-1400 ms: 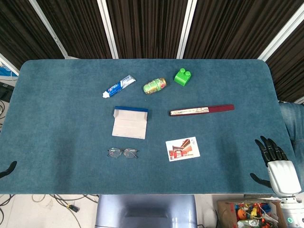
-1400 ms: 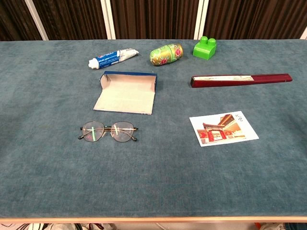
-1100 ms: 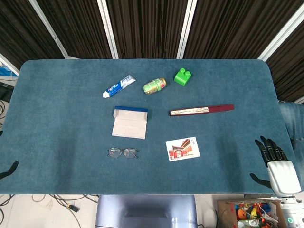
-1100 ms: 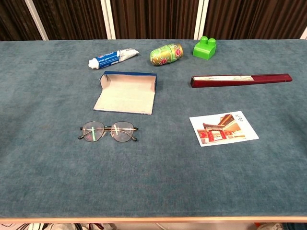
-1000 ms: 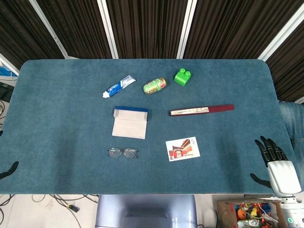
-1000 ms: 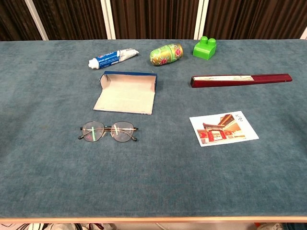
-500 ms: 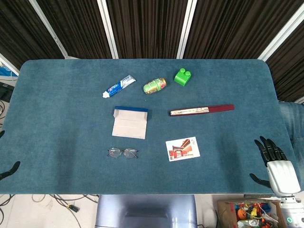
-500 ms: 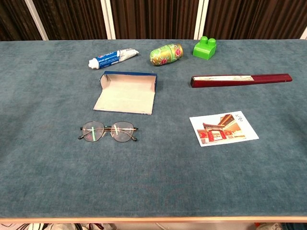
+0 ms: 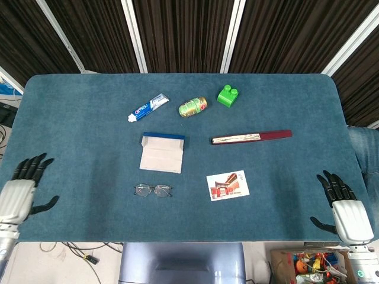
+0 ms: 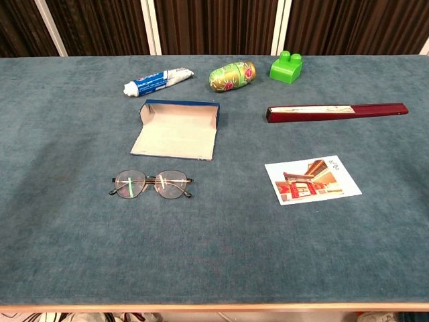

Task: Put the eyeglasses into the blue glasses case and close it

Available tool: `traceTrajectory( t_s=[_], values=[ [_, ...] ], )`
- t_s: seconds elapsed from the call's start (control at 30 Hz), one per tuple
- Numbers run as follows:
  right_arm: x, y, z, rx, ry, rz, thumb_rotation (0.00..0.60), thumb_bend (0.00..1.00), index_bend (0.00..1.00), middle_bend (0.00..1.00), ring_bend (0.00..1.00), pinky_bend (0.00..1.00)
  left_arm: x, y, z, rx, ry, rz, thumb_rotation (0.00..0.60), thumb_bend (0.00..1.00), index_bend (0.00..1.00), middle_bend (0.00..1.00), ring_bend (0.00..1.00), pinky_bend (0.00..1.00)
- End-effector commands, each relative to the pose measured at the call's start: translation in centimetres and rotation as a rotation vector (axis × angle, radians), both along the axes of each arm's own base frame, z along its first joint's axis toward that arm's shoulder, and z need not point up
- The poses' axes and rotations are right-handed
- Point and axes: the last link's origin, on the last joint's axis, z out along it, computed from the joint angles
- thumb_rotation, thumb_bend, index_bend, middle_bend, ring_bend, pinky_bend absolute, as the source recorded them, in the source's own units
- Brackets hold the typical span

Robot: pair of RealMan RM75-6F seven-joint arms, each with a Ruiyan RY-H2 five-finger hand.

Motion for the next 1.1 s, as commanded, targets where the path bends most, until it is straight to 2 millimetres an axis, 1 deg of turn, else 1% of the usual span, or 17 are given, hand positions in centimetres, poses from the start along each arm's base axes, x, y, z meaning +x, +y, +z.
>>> traceTrajectory(
  t_s=[0.03, 0.1, 0.13, 0.23, 0.37, 0.53, 0.6, 0.73, 0.87, 0.9, 0.97, 1.1],
  values=[
    [0.0, 0.0, 0.0, 0.001, 0.000, 0.002, 0.600, 0.05, 0.02, 0.00, 0.03, 0.18, 4.1, 3.3, -0.8, -0.058, 0.047, -0.066, 0.600, 0.22, 0.15, 0.02, 0.00, 0.00],
    [0.0, 0.1, 0.0, 0.000, -0.003, 0.000, 0.600, 0.05, 0.02, 0.00, 0.03, 0.18, 5.7, 4.5, -1.6, -0.082, 0.048, -0.076, 0.600, 0.22, 0.17, 0.02, 0.00, 0.00],
    [0.0, 0.1, 0.0, 0.000, -0.003, 0.000, 0.600, 0.05, 0.02, 0.00, 0.03, 0.18, 6.0, 4.7, -1.8, -0.088, 0.048, -0.079, 0.600, 0.23, 0.18, 0.02, 0.00, 0.00],
    [0.0, 0.1, 0.1, -0.001, -0.008, -0.005, 0.600, 0.05, 0.02, 0.00, 0.03, 0.18, 7.7, 6.0, -3.5, -0.142, 0.054, -0.079, 0.600, 0.25, 0.19, 0.02, 0.00, 0.00],
    [-0.1, 0.1, 0.1, 0.001, -0.012, -0.009, 0.600, 0.05, 0.02, 0.00, 0.03, 0.18, 9.4, 7.2, -6.1, -0.217, 0.063, -0.064, 0.600, 0.25, 0.24, 0.03, 0.00, 0.00],
    [-0.1, 0.1, 0.1, 0.001, -0.014, -0.014, 0.600, 0.05, 0.02, 0.00, 0.03, 0.18, 11.5, 8.5, -9.6, -0.282, 0.023, -0.033, 0.600, 0.25, 0.27, 0.04, 0.00, 0.00],
    [-0.1, 0.1, 0.1, -0.001, -0.015, -0.016, 0.600, 0.05, 0.02, 0.00, 0.03, 0.18, 12.3, 8.8, -11.0, -0.301, 0.020, -0.028, 0.600, 0.25, 0.30, 0.04, 0.00, 0.00],
    [-0.2, 0.0, 0.1, 0.000, -0.018, -0.021, 0.600, 0.05, 0.02, 0.00, 0.03, 0.18, 13.8, 8.6, -13.4, -0.320, 0.039, -0.035, 0.600, 0.28, 0.34, 0.06, 0.00, 0.00],
    [-0.1, 0.0, 0.1, 0.005, -0.022, -0.020, 0.600, 0.05, 0.02, 0.00, 0.03, 0.18, 14.4, 8.3, -15.1, -0.334, 0.051, -0.029, 0.600, 0.30, 0.35, 0.07, 0.00, 0.00],
    [-0.1, 0.0, 0.1, 0.005, -0.023, -0.020, 0.600, 0.05, 0.02, 0.00, 0.03, 0.18, 14.5, 8.3, -15.8, -0.345, 0.057, -0.021, 0.600, 0.31, 0.35, 0.07, 0.00, 0.00],
    [-0.1, 0.0, 0.1, 0.005, -0.025, -0.022, 0.600, 0.05, 0.02, 0.00, 0.03, 0.18, 14.7, 8.4, -16.5, -0.347, 0.063, -0.010, 0.600, 0.32, 0.36, 0.07, 0.00, 0.00],
    [-0.2, 0.0, 0.2, 0.005, -0.028, -0.024, 0.600, 0.05, 0.02, 0.00, 0.03, 0.18, 14.8, 8.3, -17.1, -0.352, 0.067, 0.001, 0.600, 0.35, 0.36, 0.07, 0.00, 0.00]
  ],
)
